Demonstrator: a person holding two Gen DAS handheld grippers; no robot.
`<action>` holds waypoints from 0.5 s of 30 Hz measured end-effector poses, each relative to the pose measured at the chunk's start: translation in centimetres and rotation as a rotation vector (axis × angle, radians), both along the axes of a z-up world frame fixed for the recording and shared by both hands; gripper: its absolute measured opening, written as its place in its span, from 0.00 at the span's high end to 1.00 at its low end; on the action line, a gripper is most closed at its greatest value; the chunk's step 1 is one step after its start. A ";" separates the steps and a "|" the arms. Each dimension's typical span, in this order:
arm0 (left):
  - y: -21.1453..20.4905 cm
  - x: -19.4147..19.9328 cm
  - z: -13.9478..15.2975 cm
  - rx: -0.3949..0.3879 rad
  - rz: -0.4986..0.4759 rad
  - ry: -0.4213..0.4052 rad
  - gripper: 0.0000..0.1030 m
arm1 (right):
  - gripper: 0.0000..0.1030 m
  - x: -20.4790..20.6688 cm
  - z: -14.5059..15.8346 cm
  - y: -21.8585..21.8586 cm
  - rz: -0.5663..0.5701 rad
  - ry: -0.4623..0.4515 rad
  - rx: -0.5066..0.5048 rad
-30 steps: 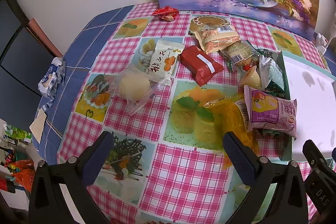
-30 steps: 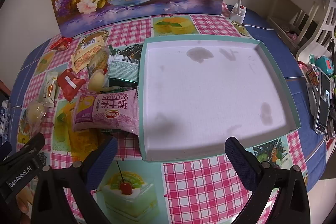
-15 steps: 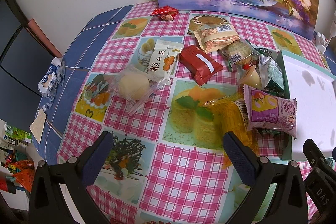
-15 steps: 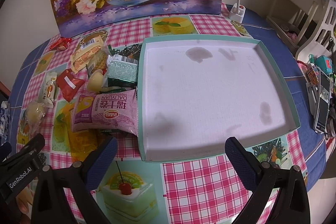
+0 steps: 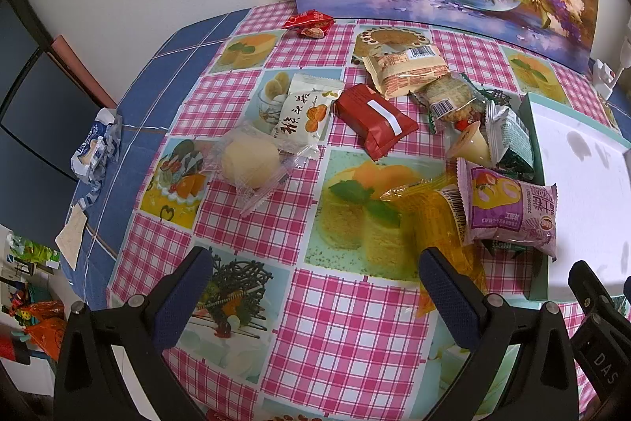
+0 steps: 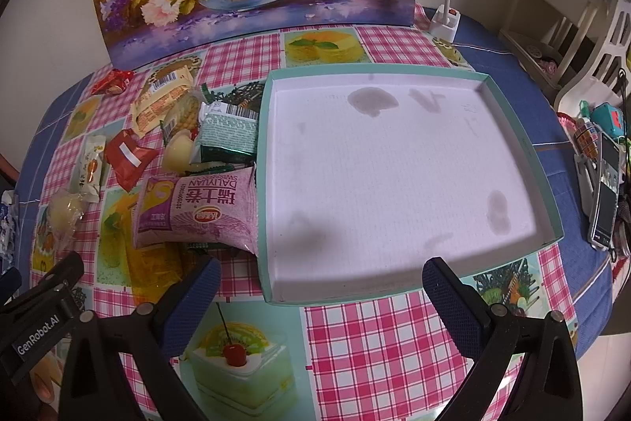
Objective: Organize snacks
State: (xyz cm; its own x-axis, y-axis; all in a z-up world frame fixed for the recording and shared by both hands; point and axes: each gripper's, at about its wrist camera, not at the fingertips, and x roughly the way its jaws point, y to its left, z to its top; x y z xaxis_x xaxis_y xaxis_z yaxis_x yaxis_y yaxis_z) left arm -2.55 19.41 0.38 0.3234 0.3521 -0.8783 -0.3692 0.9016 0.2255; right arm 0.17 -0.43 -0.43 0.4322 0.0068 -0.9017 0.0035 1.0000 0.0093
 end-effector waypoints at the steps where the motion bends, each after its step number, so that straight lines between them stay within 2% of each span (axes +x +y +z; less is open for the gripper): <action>1: 0.0 0.0 0.0 0.000 0.000 0.000 0.00 | 0.00 0.0 0.0 0.0 0.001 0.000 0.000; 15: -0.2 0.0 -0.1 -0.005 -0.007 -0.002 0.00 | 0.00 0.0 -0.1 -0.3 0.000 0.000 0.001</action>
State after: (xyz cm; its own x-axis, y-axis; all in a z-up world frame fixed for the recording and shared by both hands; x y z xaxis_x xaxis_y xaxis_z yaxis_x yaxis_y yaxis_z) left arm -2.52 19.23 0.31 0.3275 0.3459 -0.8793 -0.3635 0.9051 0.2207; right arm 0.14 -0.73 -0.52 0.4322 0.0079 -0.9017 0.0031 0.9999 0.0103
